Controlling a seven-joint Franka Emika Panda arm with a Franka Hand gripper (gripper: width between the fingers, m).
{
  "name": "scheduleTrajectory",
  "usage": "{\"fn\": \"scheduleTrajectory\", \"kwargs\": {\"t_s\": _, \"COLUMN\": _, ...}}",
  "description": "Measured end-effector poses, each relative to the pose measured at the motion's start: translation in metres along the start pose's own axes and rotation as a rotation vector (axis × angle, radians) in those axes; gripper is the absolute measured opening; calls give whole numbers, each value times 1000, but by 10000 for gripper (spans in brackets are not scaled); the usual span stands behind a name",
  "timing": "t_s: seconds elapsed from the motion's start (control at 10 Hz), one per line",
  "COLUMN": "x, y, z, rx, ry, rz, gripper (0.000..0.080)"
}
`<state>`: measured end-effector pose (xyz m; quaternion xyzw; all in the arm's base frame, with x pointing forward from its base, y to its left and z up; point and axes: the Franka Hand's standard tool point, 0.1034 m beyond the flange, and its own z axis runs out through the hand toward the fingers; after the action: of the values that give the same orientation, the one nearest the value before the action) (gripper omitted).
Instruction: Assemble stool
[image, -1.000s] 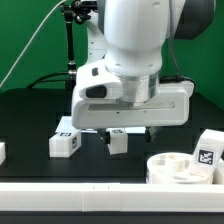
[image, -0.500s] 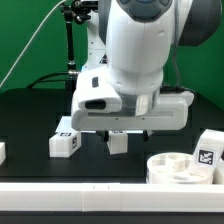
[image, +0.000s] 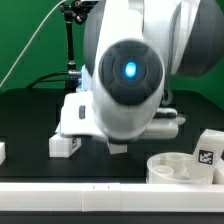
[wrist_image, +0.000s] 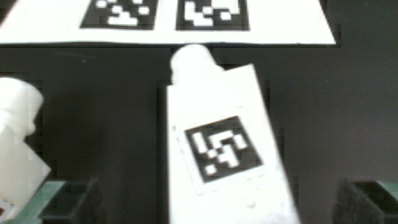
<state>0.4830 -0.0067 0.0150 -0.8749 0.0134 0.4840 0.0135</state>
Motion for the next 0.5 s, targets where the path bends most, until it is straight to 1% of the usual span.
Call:
{"fn": "scheduleTrajectory", "kwargs": {"t_s": 0.1, "x": 3, "y": 0, "z": 4, "rx": -1, "ry": -14, "rz": 0, "gripper": 649}}
{"fn": "scheduleTrajectory", "kwargs": {"t_s": 0.4, "x": 7, "y": -3, "z": 11, "rx": -5, "ry": 18, "rz": -3, "gripper": 649}}
{"fn": "scheduleTrajectory", "kwargs": {"t_s": 0.5, "x": 7, "y": -2, "z": 12, "rx": -4, "ry": 19, "rz": -2, "gripper": 621}}
